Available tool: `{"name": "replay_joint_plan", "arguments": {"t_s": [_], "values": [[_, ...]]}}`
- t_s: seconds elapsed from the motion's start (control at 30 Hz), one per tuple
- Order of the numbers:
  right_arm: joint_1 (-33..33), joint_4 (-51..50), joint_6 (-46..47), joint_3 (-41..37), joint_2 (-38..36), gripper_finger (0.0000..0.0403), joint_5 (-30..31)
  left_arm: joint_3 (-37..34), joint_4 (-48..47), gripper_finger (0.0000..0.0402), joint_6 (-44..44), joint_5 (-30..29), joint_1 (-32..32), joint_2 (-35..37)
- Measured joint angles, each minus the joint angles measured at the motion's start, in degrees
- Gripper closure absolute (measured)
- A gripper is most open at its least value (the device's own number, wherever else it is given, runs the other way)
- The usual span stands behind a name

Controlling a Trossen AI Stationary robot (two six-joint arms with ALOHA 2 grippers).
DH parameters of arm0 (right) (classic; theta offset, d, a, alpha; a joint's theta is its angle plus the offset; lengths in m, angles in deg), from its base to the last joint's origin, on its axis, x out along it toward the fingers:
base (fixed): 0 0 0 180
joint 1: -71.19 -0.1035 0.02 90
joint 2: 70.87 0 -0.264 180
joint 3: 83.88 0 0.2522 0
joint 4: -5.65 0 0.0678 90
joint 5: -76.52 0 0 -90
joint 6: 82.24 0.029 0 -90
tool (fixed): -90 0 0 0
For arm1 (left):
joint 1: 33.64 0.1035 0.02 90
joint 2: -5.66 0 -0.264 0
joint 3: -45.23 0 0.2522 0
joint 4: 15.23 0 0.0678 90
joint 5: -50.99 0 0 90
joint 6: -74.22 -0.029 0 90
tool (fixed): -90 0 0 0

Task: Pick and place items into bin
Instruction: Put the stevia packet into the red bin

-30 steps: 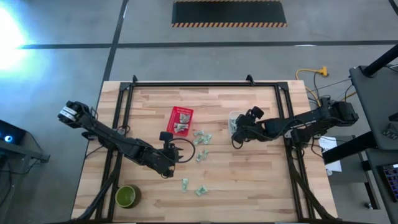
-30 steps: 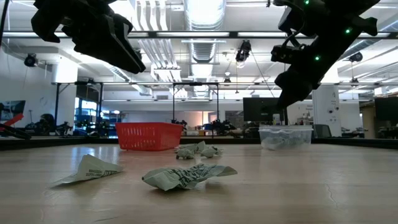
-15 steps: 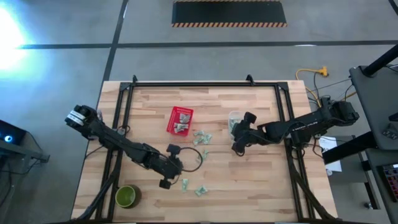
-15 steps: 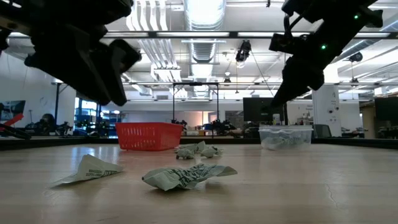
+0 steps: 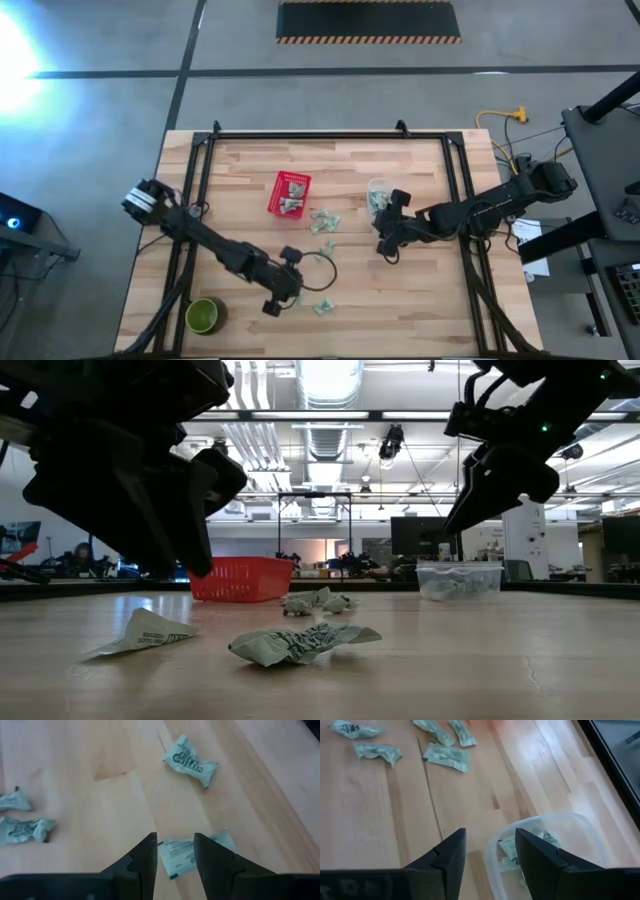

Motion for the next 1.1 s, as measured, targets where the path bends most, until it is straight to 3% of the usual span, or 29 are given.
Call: {"name": "replay_joint_plan", "arguments": {"t_s": [0.6, 1.1], "values": [[0.0, 1.1, 2.0, -1.5, 0.0, 0.0251, 0.0, 0.1, 3.5, 0.0289, -0.2, 3.3, -2.5, -2.4], [0.0, 1.7, 1.9, -1.5, 0.0, 0.0254, 0.0, -0.2, 5.4, 0.023, -0.2, 1.3, -2.5, -6.1]]}}
